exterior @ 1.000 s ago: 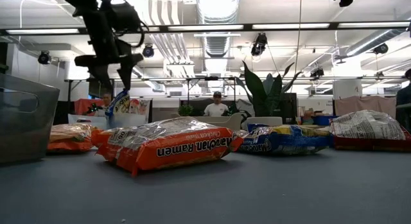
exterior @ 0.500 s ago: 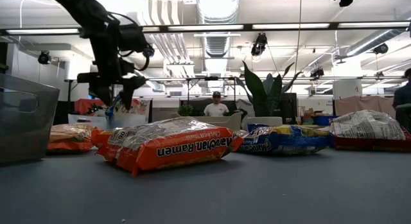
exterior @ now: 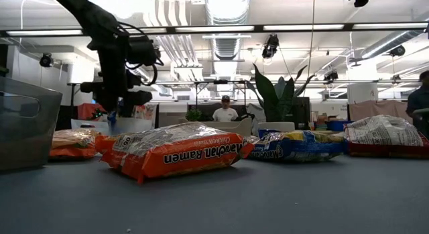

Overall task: Sort Maruchan noodles
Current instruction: Put the blue noodle pack into the transparent bin

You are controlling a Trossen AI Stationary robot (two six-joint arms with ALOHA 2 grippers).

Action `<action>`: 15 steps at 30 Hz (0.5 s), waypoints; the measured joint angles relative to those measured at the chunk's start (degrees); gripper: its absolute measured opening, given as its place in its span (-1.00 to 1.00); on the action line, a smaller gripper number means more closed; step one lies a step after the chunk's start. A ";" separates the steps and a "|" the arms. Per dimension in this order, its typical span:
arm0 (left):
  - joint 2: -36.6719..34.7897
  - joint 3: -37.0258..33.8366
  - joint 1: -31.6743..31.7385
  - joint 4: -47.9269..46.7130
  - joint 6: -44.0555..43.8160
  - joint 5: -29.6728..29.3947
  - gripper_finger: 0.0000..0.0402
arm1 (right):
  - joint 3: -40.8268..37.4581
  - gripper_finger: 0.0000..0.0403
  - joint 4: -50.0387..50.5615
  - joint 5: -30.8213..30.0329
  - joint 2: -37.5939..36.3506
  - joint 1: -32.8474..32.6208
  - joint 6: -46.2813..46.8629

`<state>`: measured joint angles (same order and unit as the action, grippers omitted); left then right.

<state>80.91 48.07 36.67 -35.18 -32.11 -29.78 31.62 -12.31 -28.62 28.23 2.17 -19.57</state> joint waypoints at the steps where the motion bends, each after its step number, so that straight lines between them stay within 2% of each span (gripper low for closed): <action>1: -0.13 -0.02 0.00 0.00 -0.04 -0.04 -0.34 | 0.00 -0.96 -0.01 0.01 0.00 0.00 -0.01; 6: -2.21 -0.02 0.00 -0.11 -0.20 0.05 -0.66 | 0.00 -0.96 -0.01 0.01 0.00 0.00 -0.02; 9: -4.47 0.09 0.00 -0.60 -0.01 0.60 -0.69 | 0.00 -0.96 -0.01 0.00 0.00 0.00 -0.02; 15: -8.82 5.61 0.24 -10.46 1.74 1.86 -0.69 | 0.00 -0.96 -0.01 0.00 0.00 0.00 -0.02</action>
<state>72.09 53.68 36.91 -45.64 -30.37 -27.92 31.62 -12.32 -28.62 28.23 2.17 -19.59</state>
